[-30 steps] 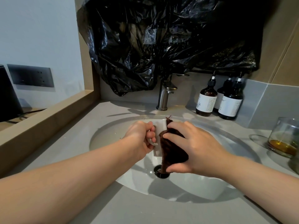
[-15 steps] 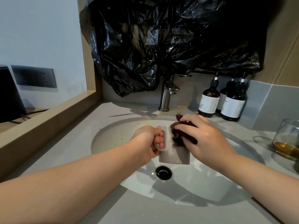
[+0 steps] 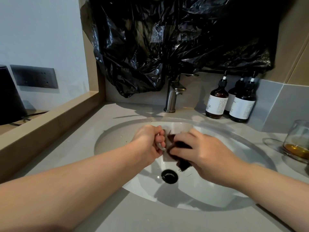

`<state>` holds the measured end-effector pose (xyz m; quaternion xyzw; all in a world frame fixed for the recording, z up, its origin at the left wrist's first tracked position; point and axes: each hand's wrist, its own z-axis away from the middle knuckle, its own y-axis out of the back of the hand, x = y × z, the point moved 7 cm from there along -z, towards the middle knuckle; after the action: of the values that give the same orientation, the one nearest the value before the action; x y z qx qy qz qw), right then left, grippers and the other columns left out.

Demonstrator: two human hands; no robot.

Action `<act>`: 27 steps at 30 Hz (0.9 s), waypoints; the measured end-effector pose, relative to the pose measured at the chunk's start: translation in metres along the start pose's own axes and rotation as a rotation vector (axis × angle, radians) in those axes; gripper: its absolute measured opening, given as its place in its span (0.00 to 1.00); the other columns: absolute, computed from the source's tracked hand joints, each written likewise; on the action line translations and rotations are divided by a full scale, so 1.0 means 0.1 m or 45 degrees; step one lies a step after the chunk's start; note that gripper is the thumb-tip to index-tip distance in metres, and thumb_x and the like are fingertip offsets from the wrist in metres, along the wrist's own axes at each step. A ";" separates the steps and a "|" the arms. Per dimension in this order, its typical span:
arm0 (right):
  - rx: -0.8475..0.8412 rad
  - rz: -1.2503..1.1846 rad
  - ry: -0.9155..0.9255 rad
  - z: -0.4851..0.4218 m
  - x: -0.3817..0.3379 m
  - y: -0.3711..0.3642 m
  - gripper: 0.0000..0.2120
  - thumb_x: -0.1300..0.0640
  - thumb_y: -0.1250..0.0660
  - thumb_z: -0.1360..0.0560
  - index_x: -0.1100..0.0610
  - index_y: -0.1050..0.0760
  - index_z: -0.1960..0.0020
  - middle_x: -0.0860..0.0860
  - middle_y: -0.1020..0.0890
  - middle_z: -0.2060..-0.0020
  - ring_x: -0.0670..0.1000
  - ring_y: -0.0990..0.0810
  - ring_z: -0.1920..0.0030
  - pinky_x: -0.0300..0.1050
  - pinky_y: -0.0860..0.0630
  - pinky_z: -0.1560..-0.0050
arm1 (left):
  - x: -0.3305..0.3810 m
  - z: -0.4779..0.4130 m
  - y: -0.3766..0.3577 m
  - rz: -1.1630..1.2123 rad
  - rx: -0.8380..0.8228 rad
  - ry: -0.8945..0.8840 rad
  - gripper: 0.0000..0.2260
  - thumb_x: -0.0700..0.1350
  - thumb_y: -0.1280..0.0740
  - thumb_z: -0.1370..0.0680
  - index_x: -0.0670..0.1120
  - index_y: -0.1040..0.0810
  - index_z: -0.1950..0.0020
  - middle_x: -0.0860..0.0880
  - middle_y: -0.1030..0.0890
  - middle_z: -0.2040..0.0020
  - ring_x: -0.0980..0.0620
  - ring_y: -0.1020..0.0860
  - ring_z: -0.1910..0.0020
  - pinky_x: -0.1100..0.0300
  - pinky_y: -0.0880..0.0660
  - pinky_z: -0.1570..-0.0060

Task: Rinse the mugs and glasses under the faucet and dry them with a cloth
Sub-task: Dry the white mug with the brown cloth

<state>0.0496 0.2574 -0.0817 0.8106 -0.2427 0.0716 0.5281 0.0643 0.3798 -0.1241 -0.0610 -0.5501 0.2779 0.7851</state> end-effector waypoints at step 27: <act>-0.426 -0.873 -0.851 0.27 0.66 0.17 0.13 0.50 0.24 0.34 0.36 0.23 0.55 0.40 0.23 0.48 0.41 0.21 0.51 0.30 0.26 0.52 | 0.13 0.00 -0.08 -0.336 -0.299 -0.155 0.17 0.40 0.43 0.20 0.44 0.34 0.70 0.50 0.40 0.78 0.52 0.41 0.75 0.59 0.40 0.67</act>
<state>0.0954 0.2071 -0.0550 0.7264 -0.1266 -0.4093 0.5374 0.0704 0.3799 -0.1107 -0.0626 -0.6284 0.1095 0.7676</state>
